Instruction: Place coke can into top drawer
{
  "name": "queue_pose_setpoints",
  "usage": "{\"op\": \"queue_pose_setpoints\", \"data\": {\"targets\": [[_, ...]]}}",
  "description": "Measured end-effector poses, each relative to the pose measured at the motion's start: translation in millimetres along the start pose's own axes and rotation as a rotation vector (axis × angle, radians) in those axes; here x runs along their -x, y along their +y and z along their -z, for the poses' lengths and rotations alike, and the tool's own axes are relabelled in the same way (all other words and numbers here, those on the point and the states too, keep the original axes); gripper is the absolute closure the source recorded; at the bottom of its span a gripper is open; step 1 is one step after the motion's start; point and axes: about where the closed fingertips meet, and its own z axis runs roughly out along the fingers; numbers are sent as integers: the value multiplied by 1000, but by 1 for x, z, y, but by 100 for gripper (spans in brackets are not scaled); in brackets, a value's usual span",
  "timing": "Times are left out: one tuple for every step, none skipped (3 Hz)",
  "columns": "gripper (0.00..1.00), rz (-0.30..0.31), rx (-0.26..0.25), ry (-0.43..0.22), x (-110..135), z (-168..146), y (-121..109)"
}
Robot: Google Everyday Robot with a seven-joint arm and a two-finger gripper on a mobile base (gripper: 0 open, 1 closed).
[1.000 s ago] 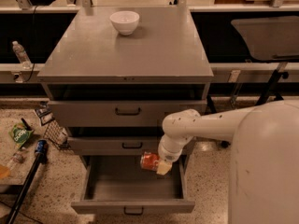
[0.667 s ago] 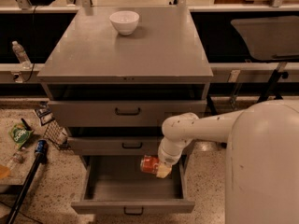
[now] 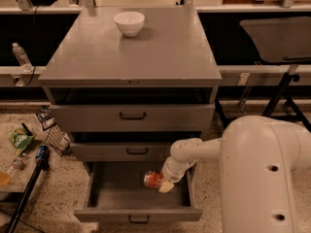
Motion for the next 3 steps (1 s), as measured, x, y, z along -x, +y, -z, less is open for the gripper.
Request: {"op": "queue_pose_setpoints", "data": {"targets": [[100, 82, -52, -25, 5, -46, -19], [100, 123, -55, -64, 26, -96, -45], [100, 119, -57, -63, 25, -92, -44]]}}
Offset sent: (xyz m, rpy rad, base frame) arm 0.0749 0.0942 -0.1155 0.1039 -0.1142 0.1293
